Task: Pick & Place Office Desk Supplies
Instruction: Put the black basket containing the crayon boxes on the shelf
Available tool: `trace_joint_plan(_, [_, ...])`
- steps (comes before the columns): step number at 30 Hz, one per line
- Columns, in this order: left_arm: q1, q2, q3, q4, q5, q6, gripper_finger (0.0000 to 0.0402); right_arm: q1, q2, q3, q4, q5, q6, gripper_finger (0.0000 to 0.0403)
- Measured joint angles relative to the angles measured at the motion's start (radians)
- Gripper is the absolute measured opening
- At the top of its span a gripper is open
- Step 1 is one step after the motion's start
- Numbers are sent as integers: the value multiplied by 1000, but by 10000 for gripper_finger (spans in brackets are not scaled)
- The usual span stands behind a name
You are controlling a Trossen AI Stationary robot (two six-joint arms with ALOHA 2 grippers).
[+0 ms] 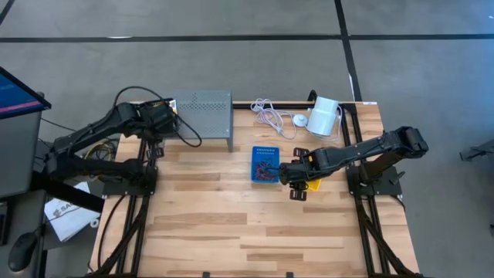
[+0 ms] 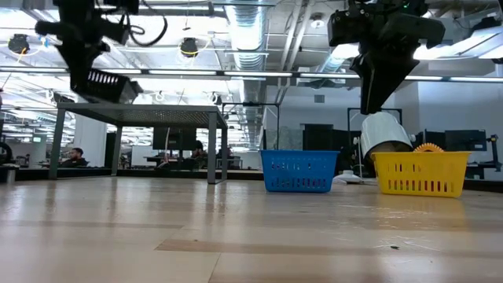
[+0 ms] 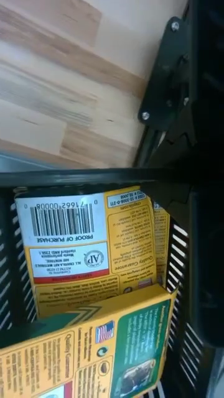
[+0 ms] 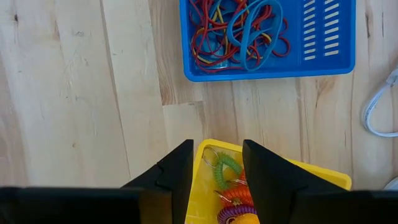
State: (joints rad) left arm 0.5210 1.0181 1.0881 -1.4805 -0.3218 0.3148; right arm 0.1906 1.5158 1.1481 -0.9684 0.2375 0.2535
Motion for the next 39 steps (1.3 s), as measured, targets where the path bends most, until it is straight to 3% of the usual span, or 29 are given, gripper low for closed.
trace_joint_plan(7, [44,-20,-82,70,-14,63,0,-1,0,0,6,0,0,133])
trace_joint_plan(15, [104,-26,-86,69,-15,100,1,-1,0,0,6,0,5,133])
trace_joint_plan(23, [105,-25,-87,56,-27,99,27,-1,0,0,5,0,8,133])
trace_joint_plan(29, [105,-25,-87,28,-14,97,64,-1,0,0,5,0,8,133])
trace_joint_plan(39, [105,-25,-88,18,5,70,167,-1,0,0,5,0,8,133])
